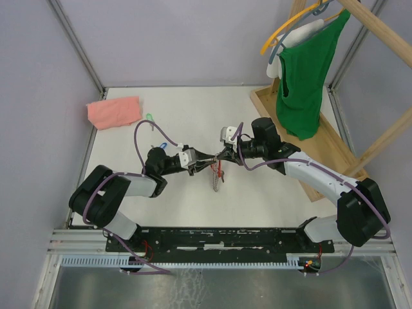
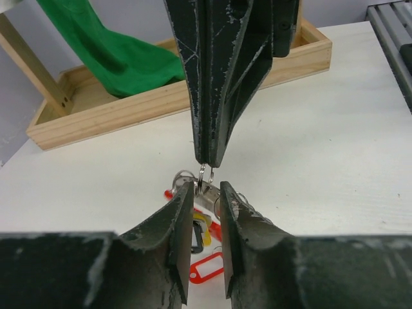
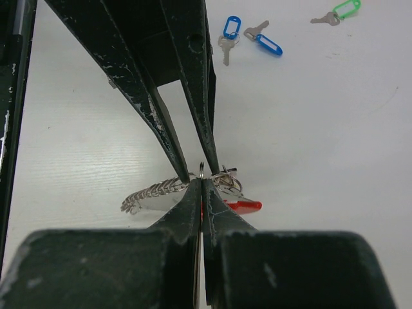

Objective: Put the keys on the keyring

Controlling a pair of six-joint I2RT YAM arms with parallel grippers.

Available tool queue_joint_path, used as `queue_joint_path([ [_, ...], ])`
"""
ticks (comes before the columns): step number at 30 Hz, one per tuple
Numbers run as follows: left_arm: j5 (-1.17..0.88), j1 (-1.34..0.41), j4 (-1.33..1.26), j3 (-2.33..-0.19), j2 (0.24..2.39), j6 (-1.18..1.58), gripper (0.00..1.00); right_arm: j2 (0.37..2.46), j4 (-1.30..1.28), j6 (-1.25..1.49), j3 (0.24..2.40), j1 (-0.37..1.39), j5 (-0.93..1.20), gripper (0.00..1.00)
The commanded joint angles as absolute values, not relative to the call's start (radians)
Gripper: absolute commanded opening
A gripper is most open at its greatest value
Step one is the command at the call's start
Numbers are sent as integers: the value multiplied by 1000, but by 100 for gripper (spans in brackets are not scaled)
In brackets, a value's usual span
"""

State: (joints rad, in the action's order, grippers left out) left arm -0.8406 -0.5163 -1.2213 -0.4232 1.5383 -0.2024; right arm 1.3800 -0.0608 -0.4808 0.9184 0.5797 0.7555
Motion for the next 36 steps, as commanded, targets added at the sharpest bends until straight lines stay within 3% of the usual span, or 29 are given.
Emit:
queue_joint_path([
  [1,-885,-511,-1236,-459,1548,-255,26,1369,-16,-507,925,577,804,1],
  [9,-909,-511,-1174,-471,1507,-276,3,1360,-41,-529,920,578,815,1],
  [13,-898,-516,-1062,-475,1449,-324,3,1343,-53,-542,907,577,782,5],
  [19,-719,-582,-705,-503,1311,-553,3,1288,-9,-546,846,578,717,28],
  [24,-609,-613,-559,-522,1238,-625,3,1223,142,-557,748,580,702,44],
  [36,-467,-679,-297,-619,1170,-704,3,1238,213,-651,699,623,721,45],
])
